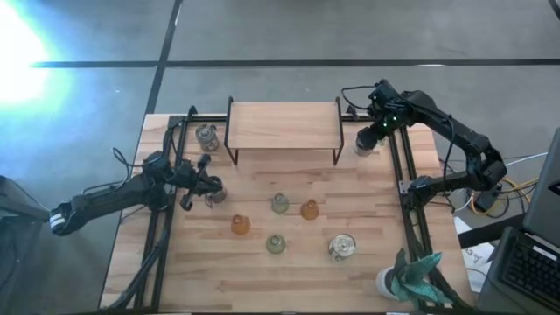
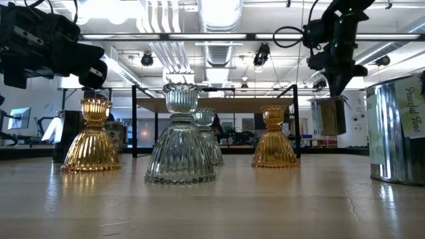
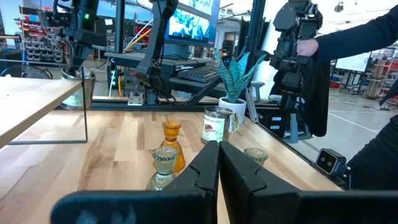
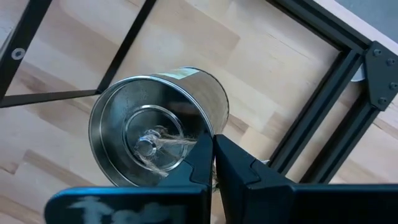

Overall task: Pick & Place candle stick holders
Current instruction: Put the silver scented candle on the shelf

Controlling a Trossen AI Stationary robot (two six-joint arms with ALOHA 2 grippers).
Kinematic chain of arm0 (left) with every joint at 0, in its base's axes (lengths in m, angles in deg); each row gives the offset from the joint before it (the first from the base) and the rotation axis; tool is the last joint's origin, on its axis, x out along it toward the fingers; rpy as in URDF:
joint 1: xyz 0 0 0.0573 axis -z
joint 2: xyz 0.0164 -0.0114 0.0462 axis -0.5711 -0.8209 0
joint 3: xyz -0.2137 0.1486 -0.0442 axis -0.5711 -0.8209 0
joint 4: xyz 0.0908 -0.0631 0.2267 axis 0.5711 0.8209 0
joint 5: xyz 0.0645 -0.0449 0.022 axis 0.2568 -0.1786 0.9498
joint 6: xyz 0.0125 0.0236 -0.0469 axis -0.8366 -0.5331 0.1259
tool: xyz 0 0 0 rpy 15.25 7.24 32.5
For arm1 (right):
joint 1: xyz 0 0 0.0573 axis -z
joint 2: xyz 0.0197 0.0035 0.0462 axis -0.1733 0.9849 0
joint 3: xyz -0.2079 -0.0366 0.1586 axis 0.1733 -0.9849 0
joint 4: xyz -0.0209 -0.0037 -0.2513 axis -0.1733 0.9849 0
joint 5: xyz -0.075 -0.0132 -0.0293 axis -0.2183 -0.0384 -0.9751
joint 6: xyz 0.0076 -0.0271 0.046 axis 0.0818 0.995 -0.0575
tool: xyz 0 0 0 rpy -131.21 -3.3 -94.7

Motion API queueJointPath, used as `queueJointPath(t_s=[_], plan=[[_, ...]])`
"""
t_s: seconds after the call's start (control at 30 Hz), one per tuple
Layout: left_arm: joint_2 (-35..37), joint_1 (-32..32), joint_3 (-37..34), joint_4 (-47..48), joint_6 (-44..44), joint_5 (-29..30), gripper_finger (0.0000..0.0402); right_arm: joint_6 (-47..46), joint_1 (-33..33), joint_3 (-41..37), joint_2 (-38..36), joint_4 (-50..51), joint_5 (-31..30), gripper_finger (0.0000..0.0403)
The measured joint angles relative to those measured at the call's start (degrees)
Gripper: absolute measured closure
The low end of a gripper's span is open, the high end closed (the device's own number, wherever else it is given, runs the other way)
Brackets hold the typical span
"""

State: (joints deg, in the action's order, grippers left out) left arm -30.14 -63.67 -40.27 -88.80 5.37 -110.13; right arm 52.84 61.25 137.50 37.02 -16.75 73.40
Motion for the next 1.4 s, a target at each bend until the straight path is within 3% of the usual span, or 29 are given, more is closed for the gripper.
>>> queueJointPath(t_s=[0.4,0.97,1.4], plan=[[0.00,-0.01,-0.02,0.00,0.00,0.01,0.0385,1.51,0.00,0.45,-0.40,3.17,0.45,0.0396],[0.01,0.00,-0.01,0.00,0.00,0.00,0.0383,1.88,-0.42,1.11,-6.35,4.47,12.35,0.0396],[0.01,-0.01,0.00,0.00,0.00,0.00,0.0383,0.08,-1.81,18.30,-3.58,6.10,14.80,0.0395]])
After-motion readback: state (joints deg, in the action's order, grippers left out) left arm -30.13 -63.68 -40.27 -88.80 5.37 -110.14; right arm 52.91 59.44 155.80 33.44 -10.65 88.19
